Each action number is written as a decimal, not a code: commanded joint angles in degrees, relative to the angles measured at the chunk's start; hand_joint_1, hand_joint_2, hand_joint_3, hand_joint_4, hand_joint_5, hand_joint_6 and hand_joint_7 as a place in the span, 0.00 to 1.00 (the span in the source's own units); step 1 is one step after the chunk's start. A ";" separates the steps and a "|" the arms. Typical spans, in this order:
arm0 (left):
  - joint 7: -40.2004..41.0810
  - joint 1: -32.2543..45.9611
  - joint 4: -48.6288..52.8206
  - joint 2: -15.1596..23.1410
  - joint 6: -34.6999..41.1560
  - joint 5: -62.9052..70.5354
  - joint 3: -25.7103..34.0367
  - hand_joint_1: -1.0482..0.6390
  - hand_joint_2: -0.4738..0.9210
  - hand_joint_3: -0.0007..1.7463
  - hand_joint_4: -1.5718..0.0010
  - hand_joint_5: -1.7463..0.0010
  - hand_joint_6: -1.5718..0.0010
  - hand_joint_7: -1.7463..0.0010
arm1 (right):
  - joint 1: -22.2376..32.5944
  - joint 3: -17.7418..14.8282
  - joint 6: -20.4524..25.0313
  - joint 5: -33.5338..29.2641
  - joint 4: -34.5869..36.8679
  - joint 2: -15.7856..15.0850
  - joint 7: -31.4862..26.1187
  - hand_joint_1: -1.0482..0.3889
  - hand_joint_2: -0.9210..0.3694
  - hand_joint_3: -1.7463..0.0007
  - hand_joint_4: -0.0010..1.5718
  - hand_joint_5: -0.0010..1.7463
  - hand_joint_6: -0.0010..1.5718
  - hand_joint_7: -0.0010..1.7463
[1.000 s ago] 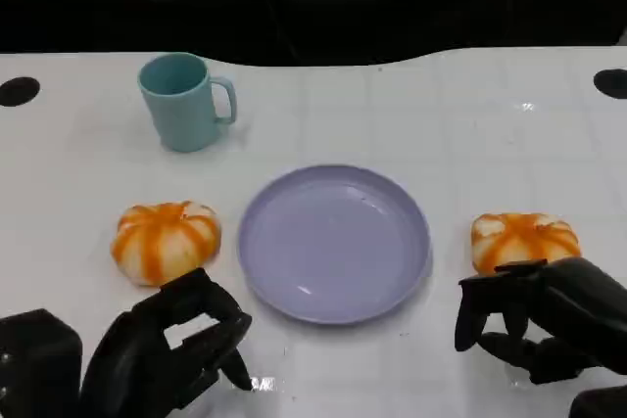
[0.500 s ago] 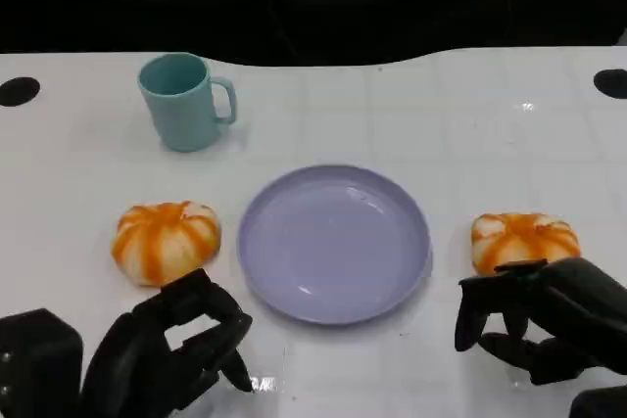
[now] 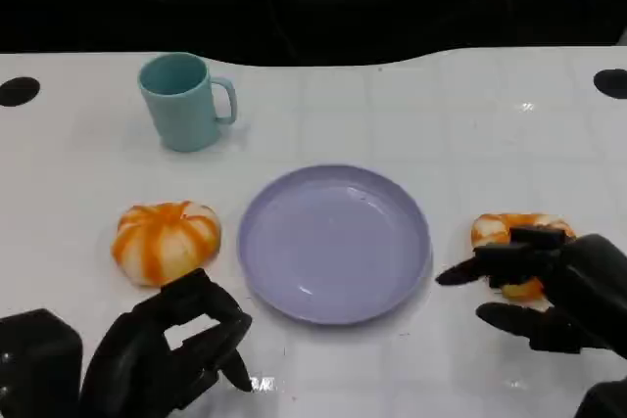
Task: Grasp the bread from the table and place it into the plate.
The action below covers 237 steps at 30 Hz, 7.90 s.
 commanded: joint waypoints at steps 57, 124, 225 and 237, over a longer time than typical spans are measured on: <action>1.33 -1.71 1.00 -0.32 -0.46 1.09 -0.02 0.27 1.00 0.12 0.53 0.00 0.59 0.10 | -13.86 8.65 21.13 -17.11 6.45 -6.46 7.03 0.56 0.08 0.99 0.04 0.25 0.21 0.01; 2.00 0.76 -2.47 -0.73 0.18 1.82 -0.63 0.29 1.00 0.13 0.53 0.00 0.60 0.09 | -35.36 15.41 6.26 -10.40 49.01 5.72 -28.72 0.77 0.37 0.47 0.59 1.00 0.46 0.98; 2.53 1.06 -2.80 -1.00 0.06 1.70 -1.35 0.29 1.00 0.12 0.53 0.00 0.60 0.10 | -22.00 8.34 2.25 4.87 14.08 3.57 9.16 0.41 0.01 0.96 0.24 0.28 0.33 0.05; 2.06 1.14 -2.89 -0.80 0.08 1.08 -1.20 0.29 1.00 0.12 0.54 0.00 0.61 0.10 | -12.14 3.28 -0.12 10.37 5.83 -1.85 13.07 0.57 0.01 0.99 0.42 0.48 0.60 0.09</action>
